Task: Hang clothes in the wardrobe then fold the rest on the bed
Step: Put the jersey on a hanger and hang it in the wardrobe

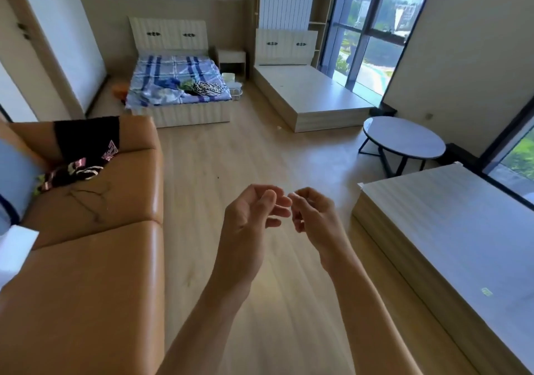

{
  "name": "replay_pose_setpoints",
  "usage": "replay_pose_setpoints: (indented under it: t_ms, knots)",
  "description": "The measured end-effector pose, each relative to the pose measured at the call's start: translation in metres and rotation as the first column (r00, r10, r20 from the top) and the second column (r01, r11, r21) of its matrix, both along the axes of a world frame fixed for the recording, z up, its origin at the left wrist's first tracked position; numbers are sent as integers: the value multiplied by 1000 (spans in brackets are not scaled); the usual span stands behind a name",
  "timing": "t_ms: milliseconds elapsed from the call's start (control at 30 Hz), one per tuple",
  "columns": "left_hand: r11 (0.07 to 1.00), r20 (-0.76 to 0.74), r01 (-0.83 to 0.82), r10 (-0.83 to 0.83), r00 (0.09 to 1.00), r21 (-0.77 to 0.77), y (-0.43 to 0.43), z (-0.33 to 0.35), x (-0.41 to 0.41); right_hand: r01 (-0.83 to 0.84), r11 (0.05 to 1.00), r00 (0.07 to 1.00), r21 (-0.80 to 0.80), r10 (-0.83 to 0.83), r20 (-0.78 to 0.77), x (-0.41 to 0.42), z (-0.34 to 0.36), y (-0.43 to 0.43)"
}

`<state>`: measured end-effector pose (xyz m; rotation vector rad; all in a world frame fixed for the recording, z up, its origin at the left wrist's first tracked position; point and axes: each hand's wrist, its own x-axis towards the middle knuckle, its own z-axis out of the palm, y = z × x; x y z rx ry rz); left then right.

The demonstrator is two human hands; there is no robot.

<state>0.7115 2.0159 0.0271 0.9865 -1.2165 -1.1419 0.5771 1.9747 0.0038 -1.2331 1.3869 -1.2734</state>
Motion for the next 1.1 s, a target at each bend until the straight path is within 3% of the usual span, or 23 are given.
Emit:
replay_pose_setpoints:
  t_ms: [400,733,933,1100]
  knots:
    - [953,-16,-304,304,953,-2,-263,-12,48,-314,949,949,-33,313,-44,71,-9,-300]
    - [727,20,-681,682,731,85,-425,-2,158,-719,694,694,-15,718,-48,226,-10,-514]
    - [583,-13,-801,809,587,133,-505,-32,258,-837,547,544,16,836,-73,348,-43,-598]
    - [538,-21,-830,841,541,150,-586,-60,369,-868,489,480,82,871,-108,460,-71,-674]
